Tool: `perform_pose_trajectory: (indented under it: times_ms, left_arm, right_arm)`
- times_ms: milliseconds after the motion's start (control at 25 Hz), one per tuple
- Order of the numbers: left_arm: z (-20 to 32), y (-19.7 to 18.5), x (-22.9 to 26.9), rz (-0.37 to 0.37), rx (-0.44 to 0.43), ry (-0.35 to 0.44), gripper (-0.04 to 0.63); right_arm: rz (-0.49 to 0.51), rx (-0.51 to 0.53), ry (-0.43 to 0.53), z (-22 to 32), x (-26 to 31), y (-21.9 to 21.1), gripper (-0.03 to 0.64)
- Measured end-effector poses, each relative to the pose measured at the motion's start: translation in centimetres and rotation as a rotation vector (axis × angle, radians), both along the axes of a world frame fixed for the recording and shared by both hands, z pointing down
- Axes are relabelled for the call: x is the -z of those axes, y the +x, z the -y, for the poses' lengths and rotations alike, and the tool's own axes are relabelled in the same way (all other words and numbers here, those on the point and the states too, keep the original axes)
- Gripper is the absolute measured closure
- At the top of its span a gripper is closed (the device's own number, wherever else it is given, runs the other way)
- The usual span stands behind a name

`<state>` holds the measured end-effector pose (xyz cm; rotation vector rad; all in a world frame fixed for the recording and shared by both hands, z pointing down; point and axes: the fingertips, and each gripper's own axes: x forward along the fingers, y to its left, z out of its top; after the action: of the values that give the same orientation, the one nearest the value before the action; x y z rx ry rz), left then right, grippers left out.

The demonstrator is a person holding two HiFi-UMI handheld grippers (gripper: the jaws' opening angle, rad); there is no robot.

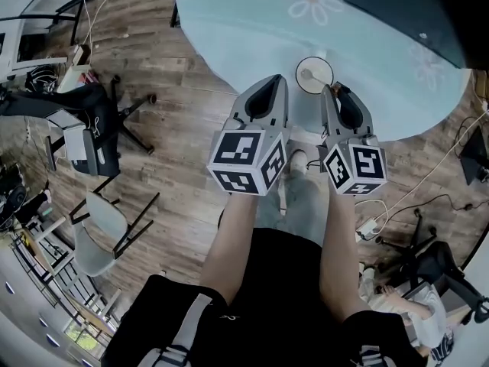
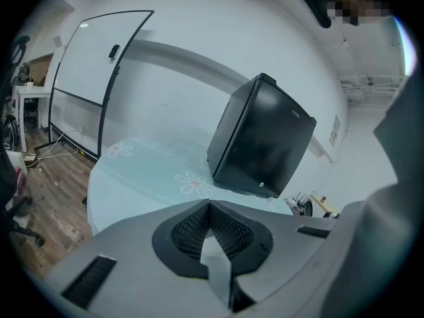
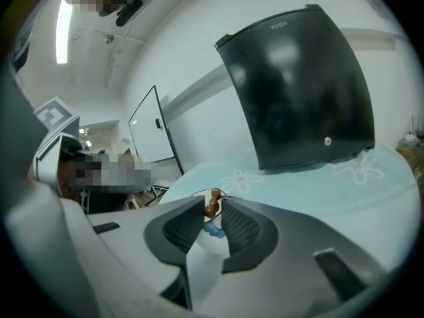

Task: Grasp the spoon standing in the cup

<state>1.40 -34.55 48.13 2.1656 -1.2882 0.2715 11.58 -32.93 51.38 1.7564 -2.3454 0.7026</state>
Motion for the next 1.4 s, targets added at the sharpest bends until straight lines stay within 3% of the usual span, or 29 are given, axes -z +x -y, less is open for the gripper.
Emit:
perform_pose_trajectory:
  times_ms: [80, 520, 1400]
  left_arm:
    - [0.0, 0.0, 0.0, -0.002, 0.000, 0.000, 0.595]
    - [0.1, 0.3, 2.4, -0.014, 0.003, 0.047, 0.595]
    - [-4.8, 2.3, 15.0, -0.044, 0.042, 0.325, 0.595]
  right_arm:
    - [-0.007, -0.012, 0.002, 0.1, 0.0, 0.2, 0.565]
    - [-0.015, 0.030, 0.097, 0.5, 4.4, -0.1, 0.566]
    - [-0.052, 0.120, 0.374, -4.1, 19.0, 1.9, 0.566]
